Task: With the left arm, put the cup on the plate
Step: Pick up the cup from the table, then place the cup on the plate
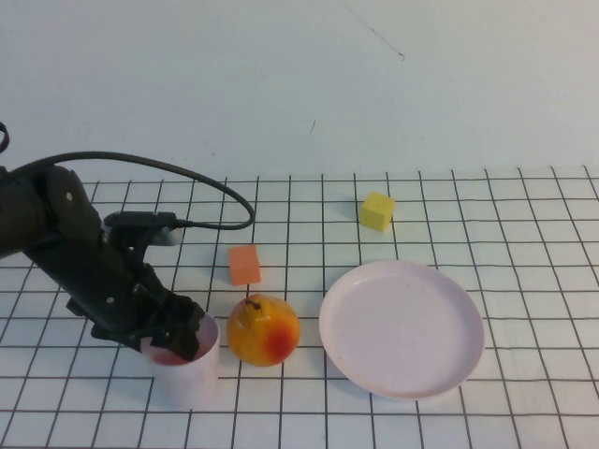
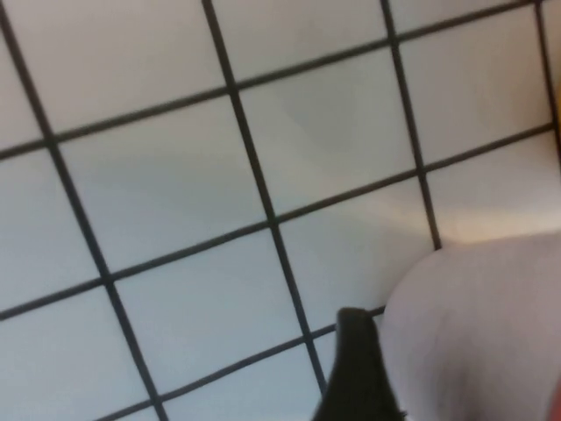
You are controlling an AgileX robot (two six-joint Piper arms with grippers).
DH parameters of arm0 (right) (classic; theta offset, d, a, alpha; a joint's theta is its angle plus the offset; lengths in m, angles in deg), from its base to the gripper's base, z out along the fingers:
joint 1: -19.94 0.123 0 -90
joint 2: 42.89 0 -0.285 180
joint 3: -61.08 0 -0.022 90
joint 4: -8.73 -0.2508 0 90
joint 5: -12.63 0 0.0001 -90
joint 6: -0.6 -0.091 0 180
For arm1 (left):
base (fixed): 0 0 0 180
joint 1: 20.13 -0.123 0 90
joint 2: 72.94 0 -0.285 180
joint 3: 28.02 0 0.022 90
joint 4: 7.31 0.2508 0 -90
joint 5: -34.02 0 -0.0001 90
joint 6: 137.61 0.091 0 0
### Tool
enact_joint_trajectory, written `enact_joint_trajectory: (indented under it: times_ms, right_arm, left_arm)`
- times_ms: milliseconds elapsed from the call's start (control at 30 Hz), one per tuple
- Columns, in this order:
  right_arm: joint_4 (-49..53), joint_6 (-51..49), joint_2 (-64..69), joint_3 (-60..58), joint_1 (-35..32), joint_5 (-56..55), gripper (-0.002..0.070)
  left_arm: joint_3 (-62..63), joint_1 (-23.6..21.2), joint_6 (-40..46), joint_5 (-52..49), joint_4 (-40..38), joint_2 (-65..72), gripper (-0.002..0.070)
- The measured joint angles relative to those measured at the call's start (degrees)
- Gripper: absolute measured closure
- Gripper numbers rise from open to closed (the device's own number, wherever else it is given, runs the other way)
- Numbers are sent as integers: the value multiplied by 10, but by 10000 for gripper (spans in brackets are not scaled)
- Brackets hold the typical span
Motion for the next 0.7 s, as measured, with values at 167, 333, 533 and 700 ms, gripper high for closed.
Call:
enact_joint_trajectory:
  times_ms: [167,333,533,700]
  right_arm:
    - [0,0,0,0,0,0,678]
    - [0,0,0,0,0,0,678]
    - [0,0,0,0,0,0,678]
    - [0,0,0,0,0,0,678]
  left_arm:
    - [0,5,3,-4,4,23,366]
    - [1,5,6,-6,4,24,608]
    - [27,6,9,-48,6,12,658]
    - [107,6,11,-122,-8,-17,658]
